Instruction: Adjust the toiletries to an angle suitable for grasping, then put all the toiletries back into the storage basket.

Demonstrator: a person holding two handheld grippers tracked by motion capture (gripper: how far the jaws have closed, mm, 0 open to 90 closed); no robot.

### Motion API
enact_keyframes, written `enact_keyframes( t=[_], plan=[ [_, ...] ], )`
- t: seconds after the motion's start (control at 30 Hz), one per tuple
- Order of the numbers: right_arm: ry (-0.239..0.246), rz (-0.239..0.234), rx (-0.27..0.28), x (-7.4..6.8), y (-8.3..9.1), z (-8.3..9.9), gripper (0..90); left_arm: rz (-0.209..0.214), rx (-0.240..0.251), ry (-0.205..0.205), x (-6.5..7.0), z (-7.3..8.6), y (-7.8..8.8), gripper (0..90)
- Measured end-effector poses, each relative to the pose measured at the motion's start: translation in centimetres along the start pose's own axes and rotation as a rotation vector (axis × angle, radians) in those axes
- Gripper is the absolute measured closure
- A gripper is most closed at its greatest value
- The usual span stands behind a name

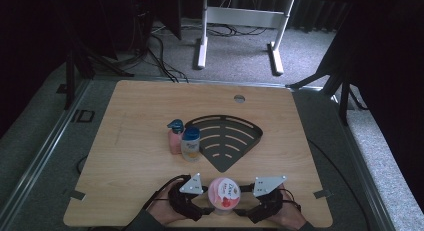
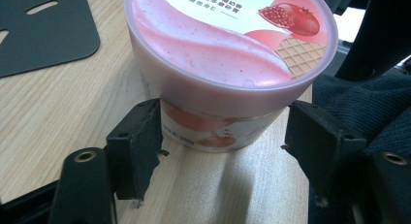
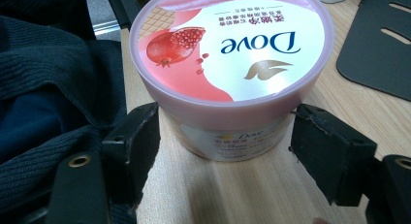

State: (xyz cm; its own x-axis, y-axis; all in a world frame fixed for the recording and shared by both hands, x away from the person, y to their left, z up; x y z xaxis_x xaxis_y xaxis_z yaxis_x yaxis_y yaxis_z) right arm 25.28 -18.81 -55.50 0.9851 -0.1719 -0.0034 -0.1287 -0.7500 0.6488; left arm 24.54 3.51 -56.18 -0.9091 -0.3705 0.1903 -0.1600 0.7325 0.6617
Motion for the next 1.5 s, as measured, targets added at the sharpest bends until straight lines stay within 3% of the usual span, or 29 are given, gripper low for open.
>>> enact_keyframes(
  t=[0.3,0.7,0.9,1.0,1.1,1.27,1.37,1.5],
  plan=[
    [-0.001,0.004,-0.005,0.0,-0.2,-0.1,22.2,-0.008,-0.005,-0.01,0.1,-0.1,-0.3,26.0],
    [0.065,0.051,-0.042,-0.1,-0.9,-0.5,15.2,-0.009,-0.032,-0.027,-0.2,-0.2,-1.2,22.0],
    [0.064,0.06,-0.043,0.1,-1.0,-0.5,13.1,-0.029,-0.036,-0.046,-0.2,-0.4,-1.3,22.0],
    [0.063,0.062,-0.041,0.3,-1.0,-0.5,12.6,-0.038,-0.024,-0.055,-0.2,-0.7,-1.2,21.9],
    [0.054,0.07,-0.039,0.6,-1.0,-0.4,12.2,-0.043,0.017,-0.054,-0.3,-1.2,-1.0,21.9],
    [0.054,0.071,-0.037,0.9,-0.9,-0.4,12.2,-0.053,0.016,-0.064,-0.4,-1.3,-1.1,21.6],
    [0.057,0.068,-0.041,1.0,-0.9,-0.4,12.2,-0.081,0.014,-0.088,-0.1,-1.5,-1.1,21.7],
    [0.056,0.07,-0.04,1.1,-0.8,-0.4,12.2,-0.08,0.013,-0.088,-0.2,-1.6,-1.2,21.8]
  ],
)
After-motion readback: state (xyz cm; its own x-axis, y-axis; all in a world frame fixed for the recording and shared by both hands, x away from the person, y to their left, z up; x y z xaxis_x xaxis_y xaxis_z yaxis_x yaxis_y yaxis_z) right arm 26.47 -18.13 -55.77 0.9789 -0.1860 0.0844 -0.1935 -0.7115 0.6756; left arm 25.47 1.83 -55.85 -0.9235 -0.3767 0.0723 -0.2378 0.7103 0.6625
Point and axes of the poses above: each handheld gripper's, and its own axes: y roughly backward along the jaws, z roughly out of its underside, x roughly to its right, the point moved 4 cm from there along -y, roughly forward along the jaws, and after that the axes turned 6 degrees about y, right-handed, at the moved point
